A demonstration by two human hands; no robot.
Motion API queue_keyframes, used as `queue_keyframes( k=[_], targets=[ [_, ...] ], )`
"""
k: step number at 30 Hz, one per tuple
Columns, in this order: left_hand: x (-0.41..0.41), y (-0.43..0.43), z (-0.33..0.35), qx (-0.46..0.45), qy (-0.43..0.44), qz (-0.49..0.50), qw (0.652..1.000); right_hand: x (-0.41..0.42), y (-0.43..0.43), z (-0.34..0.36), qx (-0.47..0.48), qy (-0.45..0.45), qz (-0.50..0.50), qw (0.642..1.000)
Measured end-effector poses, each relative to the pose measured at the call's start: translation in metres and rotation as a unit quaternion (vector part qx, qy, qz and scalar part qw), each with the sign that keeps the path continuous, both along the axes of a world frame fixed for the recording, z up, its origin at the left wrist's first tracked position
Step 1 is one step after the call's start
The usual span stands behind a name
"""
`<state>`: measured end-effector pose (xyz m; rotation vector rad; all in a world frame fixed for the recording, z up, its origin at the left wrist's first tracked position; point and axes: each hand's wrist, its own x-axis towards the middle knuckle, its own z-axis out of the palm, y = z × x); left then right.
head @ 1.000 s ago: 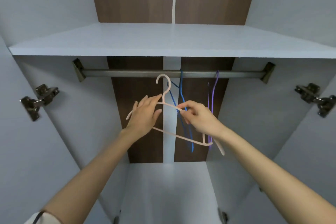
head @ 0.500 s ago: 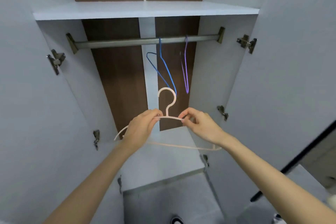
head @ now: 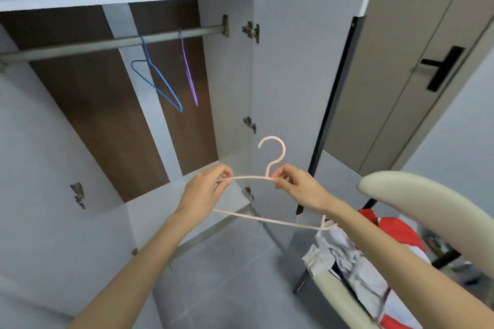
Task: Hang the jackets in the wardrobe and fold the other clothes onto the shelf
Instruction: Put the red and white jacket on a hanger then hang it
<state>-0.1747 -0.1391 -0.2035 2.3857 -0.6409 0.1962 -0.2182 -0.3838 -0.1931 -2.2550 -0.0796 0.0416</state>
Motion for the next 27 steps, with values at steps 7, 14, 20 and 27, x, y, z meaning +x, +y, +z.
queue_keyframes(
  k=[7,14,20,27],
  targets=[
    [-0.047,-0.149,-0.019,0.001,0.068,-0.131,0.989,-0.092,-0.118,-0.025,0.024,0.025,-0.1,0.994],
    [-0.085,-0.293,-0.055,0.017,0.069,-0.195,0.978,-0.164,-0.244,-0.052,0.041,0.049,-0.24,0.969],
    [-0.108,-0.384,-0.094,0.013,0.1,-0.127,0.987,-0.208,-0.357,-0.088,-0.067,0.07,-0.357,0.929],
    [-0.088,-0.43,-0.153,0.049,0.221,-0.113,0.967,-0.207,-0.401,-0.12,-0.013,0.056,-0.414,0.908]
  ],
)
